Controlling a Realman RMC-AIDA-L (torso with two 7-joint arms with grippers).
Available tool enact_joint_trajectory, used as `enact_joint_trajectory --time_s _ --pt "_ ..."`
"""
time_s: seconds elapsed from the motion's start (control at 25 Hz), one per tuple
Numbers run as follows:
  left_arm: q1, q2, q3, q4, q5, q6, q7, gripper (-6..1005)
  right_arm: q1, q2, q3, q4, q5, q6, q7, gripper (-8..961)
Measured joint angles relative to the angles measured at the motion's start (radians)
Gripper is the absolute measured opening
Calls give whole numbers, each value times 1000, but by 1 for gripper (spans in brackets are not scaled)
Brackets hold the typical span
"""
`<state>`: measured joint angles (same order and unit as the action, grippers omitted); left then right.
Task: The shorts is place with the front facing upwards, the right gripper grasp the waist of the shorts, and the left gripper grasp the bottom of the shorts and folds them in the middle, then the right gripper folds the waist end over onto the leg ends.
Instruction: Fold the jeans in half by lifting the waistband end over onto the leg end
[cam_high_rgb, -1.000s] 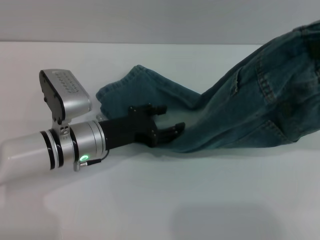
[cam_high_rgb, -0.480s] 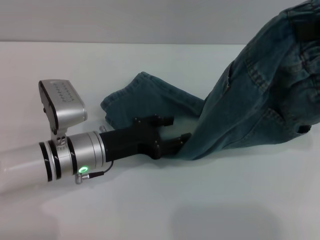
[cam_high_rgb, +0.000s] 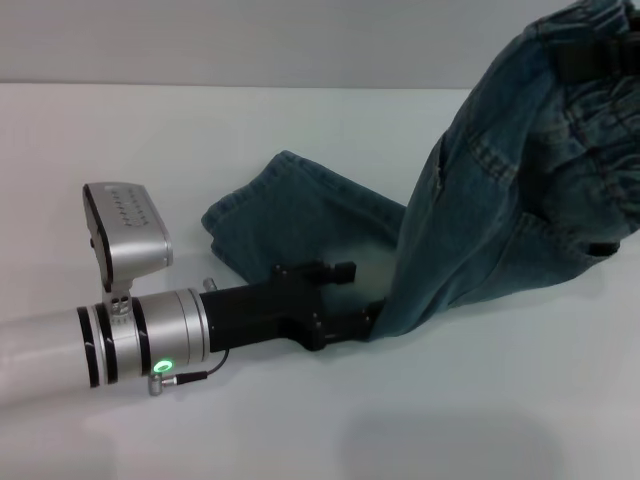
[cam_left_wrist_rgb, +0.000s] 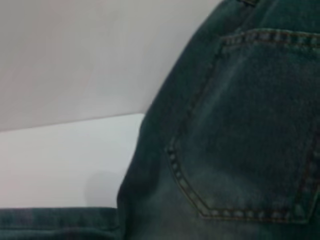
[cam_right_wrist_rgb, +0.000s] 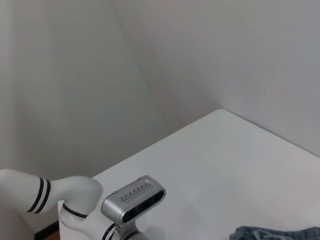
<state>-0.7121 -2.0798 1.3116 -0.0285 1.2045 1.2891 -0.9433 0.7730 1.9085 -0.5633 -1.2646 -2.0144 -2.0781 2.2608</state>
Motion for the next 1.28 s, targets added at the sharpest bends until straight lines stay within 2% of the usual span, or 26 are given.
enact_joint_trajectory --time_s 0.72,0.84,1.04,1.16,1.28 --pt "15 0 -17 -11 35 67 -19 725 15 4 -78 46 2 68 -24 59" --pt "50 7 -24 61 32 48 -19 725 14 4 -82 62 0 63 -36 58" --pt "155 20 -29 277 31 -30 -78 724 6 4 -109 77 -3 70 -49 59" --pt "208 21 -71 370 30 -57 -96 724 5 11 -116 96 -5 78 -62 59" --pt "229 21 -136 398 30 -63 -95 724 3 22 -137 115 -17 115 -81 58"
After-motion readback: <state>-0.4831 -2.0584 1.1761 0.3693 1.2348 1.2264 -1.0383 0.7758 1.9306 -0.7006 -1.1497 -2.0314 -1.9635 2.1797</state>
